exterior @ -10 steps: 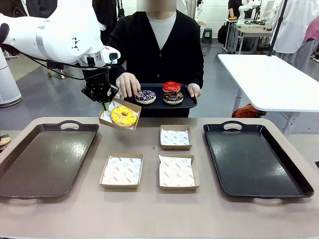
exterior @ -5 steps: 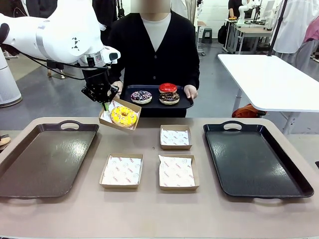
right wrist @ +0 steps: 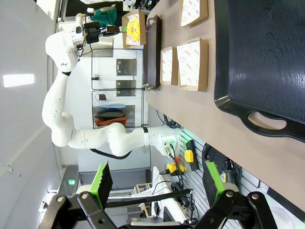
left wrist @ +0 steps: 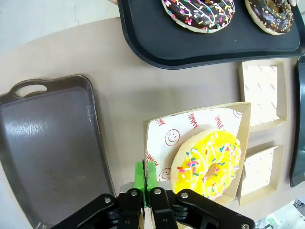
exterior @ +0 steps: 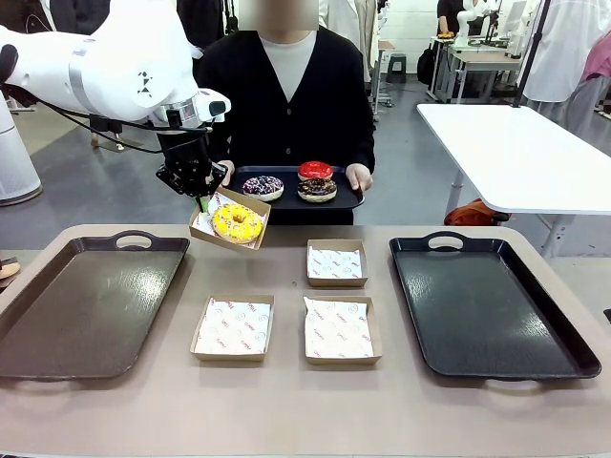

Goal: Individually package the donuts and arrange them on the tray.
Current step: Place the picked Paper togo box on the Handle tray while simultaneously picking up another Paper togo box from the table with the other hand.

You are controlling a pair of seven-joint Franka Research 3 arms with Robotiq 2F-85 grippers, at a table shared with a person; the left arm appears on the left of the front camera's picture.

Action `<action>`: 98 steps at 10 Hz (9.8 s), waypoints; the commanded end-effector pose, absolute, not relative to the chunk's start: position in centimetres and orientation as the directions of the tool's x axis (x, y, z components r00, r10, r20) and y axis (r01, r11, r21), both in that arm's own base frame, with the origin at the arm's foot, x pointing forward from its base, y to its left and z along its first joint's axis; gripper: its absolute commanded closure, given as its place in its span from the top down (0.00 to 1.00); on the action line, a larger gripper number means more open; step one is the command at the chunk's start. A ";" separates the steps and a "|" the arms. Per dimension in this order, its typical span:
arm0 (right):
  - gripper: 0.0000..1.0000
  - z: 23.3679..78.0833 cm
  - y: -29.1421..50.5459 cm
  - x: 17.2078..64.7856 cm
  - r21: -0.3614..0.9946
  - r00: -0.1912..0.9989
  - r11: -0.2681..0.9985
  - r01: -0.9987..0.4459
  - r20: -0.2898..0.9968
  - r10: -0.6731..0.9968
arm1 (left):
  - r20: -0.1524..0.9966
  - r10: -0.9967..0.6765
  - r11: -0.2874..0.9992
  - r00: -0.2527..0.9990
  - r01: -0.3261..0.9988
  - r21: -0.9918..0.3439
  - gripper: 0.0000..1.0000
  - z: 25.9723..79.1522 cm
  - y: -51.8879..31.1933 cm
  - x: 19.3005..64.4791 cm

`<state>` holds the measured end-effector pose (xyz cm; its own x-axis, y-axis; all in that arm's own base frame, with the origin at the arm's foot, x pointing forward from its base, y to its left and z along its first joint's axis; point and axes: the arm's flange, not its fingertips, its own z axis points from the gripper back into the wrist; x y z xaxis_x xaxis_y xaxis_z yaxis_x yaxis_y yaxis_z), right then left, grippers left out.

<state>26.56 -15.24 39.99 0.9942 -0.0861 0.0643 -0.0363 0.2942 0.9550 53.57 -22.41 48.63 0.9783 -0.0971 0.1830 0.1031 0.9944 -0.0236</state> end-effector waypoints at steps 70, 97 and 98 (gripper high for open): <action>1.00 33.3 26.3 57.6 0.064 0.993 0.992 0.107 0.046 -0.110 | 0.098 0.030 0.998 0.995 -0.024 -0.058 0.01 41.8 -0.8 51.9; 0.00 31.4 25.5 58.6 0.086 0.996 0.993 0.079 0.038 -0.083 | 0.113 0.031 0.996 0.993 -0.022 -0.082 0.96 37.9 -1.3 57.3; 0.00 31.3 25.4 58.6 0.087 0.996 0.993 0.080 0.037 -0.084 | 0.112 0.035 0.996 0.993 -0.026 -0.085 1.00 37.9 -1.3 57.2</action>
